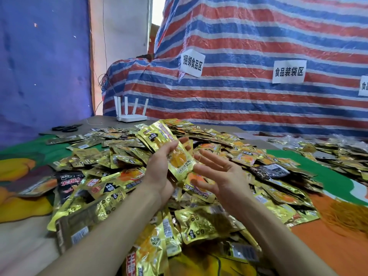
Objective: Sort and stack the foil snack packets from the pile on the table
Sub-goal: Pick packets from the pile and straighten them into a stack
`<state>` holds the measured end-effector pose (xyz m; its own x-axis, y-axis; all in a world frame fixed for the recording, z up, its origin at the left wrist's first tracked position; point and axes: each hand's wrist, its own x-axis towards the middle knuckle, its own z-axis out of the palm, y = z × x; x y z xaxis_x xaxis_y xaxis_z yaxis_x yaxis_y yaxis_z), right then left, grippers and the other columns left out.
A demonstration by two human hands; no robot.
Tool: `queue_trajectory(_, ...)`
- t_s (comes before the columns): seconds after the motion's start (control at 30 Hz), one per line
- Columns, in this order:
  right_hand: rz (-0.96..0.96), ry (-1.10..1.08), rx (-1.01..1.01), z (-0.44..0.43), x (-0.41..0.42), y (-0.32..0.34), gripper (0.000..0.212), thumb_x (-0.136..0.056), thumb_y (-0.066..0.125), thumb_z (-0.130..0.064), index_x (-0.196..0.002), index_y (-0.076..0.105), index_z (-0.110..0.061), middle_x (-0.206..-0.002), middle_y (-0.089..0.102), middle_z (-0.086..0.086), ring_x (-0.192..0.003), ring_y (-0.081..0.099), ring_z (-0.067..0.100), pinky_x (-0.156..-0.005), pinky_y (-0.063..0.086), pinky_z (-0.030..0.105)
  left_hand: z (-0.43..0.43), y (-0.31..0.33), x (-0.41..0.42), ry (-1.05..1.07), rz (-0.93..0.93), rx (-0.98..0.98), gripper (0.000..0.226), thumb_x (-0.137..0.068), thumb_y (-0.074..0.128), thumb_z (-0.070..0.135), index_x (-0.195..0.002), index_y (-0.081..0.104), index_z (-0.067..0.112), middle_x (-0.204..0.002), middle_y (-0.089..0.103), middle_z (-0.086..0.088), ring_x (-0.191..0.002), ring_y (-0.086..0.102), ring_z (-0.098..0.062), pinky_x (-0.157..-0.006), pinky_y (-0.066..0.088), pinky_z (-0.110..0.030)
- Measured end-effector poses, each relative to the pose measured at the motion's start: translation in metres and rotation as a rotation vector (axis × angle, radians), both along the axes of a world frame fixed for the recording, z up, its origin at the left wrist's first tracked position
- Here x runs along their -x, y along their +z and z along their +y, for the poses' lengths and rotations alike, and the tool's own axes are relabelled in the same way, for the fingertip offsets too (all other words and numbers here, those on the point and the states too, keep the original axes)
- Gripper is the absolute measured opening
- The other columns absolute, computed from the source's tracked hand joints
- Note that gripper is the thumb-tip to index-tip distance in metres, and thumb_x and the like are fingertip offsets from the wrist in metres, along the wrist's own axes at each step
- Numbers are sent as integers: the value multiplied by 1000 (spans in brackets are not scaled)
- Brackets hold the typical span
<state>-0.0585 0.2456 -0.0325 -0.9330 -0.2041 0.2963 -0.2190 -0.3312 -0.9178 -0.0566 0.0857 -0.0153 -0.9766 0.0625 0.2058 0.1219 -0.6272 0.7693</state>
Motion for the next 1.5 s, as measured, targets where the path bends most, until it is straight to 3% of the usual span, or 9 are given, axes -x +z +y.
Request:
queue_trajectory(0.13,21,-34,-20,-7,-6,1,85,-47,95,-21,-127,68,-12,-122,73,2,-106,73,25,-72,63,36,0,0,-4,19,58,41,31,-101,48,34,-112,76,26,-92,74,-2,-85,72,-21,-66,59,-35)
queue_trajectory(0.3,24,-64,-14,-15,-8,-3,83,-44,97,-20,-123,71,-16,-122,72,2,-109,71,27,-72,63,39,8,1,-5,74,102,74,30,-99,51,35,-118,74,31,-107,73,-1,-107,69,-26,-92,54,-44)
queue_trajectory(0.47,59,45,24,-22,-10,-8,66,-65,90,-4,-124,67,-23,-112,76,2,-100,74,30,-73,62,39,10,-1,-4,55,152,167,30,-99,52,39,-123,70,37,-125,71,-2,-113,68,-27,-96,55,-48)
queue_trajectory(0.77,239,-21,-74,-21,-9,-9,74,-67,90,-12,-129,64,-44,-118,73,-7,-110,71,20,-89,60,42,21,-7,-5,-110,98,207,24,-89,64,41,-99,81,27,-99,77,-4,-93,74,-19,-74,59,-29)
queue_trajectory(0.9,188,-72,-91,-18,-9,-7,57,-64,87,-18,-115,72,-38,-106,75,6,-100,73,26,-80,61,38,19,-8,1,-141,106,152,24,-81,67,39,-99,80,31,-97,76,-5,-88,74,-21,-80,59,-38)
queue_trajectory(1.13,50,-142,25,-4,-11,8,51,-68,84,-20,-115,65,-16,-107,76,13,-97,73,35,-77,61,46,20,-8,-6,-291,95,89,39,-86,59,35,-124,68,40,-125,70,-6,-113,68,-28,-100,45,-57)
queue_trajectory(1.23,121,-145,-183,2,-19,17,36,-73,87,-17,-106,74,-20,-102,77,9,-95,75,29,-79,60,43,24,-7,-9,-289,78,170,35,-89,57,39,-120,72,34,-124,70,-11,-112,68,-28,-97,53,-50)
queue_trajectory(1.37,55,-236,-210,29,-22,45,46,-61,86,-20,-105,74,-19,-96,78,10,-82,76,28,-69,62,39,28,-8,-10,-146,79,344,55,-79,64,49,-123,64,16,-127,69,-10,-118,65,-24,-106,47,-42)
queue_trajectory(1.5,-58,-632,-273,98,0,72,40,-79,84,-13,-116,68,-13,-101,76,14,-89,74,27,-73,58,36,19,-6,-7,-29,118,349,58,-73,74,47,-117,63,11,-120,71,-10,-108,69,-21,-87,54,-30)
